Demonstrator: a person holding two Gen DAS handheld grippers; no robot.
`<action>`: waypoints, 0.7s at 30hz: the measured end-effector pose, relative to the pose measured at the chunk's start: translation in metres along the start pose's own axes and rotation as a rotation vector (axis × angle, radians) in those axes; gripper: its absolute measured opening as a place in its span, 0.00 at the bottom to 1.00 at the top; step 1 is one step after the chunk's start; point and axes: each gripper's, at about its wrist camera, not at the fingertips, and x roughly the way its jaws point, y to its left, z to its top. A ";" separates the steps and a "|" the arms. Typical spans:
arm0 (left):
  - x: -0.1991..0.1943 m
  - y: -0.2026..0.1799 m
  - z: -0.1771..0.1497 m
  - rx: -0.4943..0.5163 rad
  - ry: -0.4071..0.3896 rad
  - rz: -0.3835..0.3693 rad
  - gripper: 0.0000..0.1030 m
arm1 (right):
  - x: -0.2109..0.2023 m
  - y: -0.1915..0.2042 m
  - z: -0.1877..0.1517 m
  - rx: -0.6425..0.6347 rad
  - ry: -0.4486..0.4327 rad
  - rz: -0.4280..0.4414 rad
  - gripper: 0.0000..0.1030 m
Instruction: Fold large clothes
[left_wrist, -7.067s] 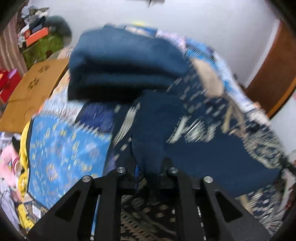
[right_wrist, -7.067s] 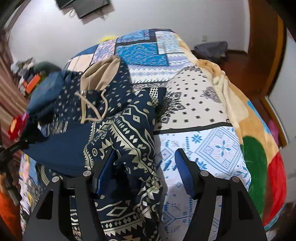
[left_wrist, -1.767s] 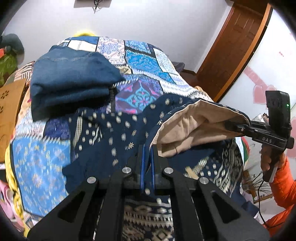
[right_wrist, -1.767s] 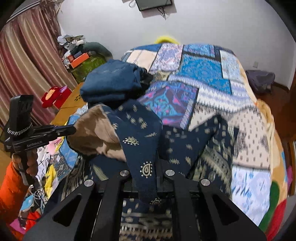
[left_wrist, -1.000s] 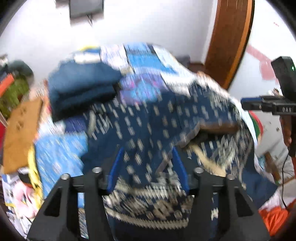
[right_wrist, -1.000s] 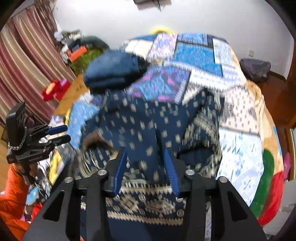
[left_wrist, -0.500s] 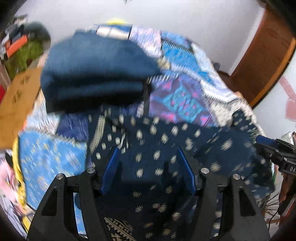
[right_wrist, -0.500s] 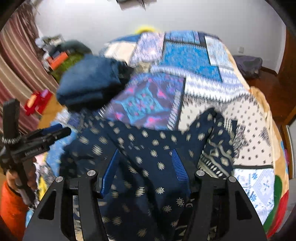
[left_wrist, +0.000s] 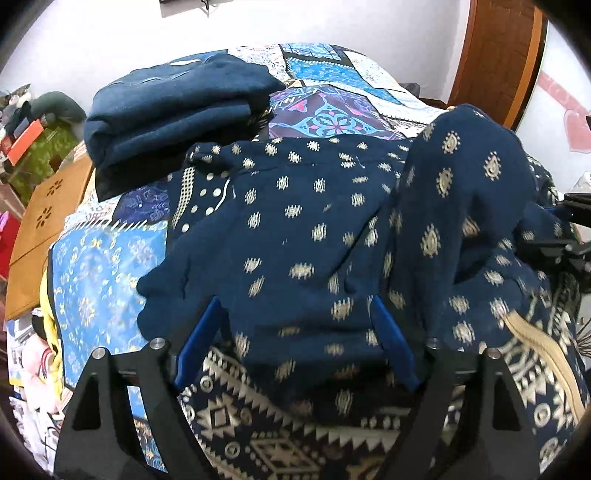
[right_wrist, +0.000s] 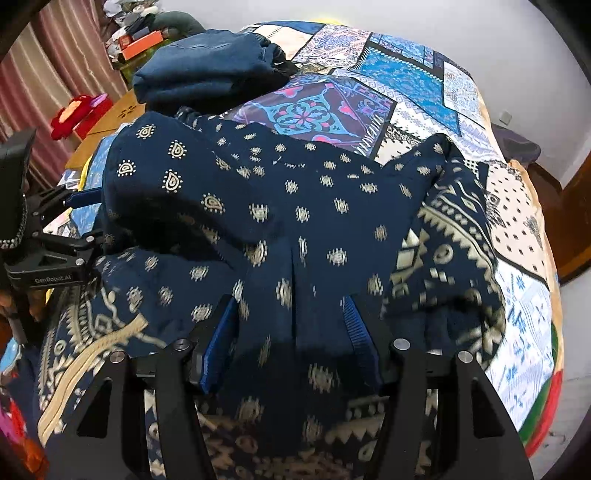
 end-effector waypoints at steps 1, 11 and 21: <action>-0.003 0.002 -0.001 0.000 0.010 -0.008 0.80 | -0.004 -0.003 -0.001 0.022 0.009 0.015 0.55; -0.046 0.073 0.020 -0.160 -0.077 0.030 0.87 | -0.059 -0.044 0.009 0.200 -0.111 0.067 0.55; 0.024 0.154 -0.005 -0.513 0.072 -0.174 0.87 | -0.046 -0.108 0.006 0.458 -0.102 0.083 0.55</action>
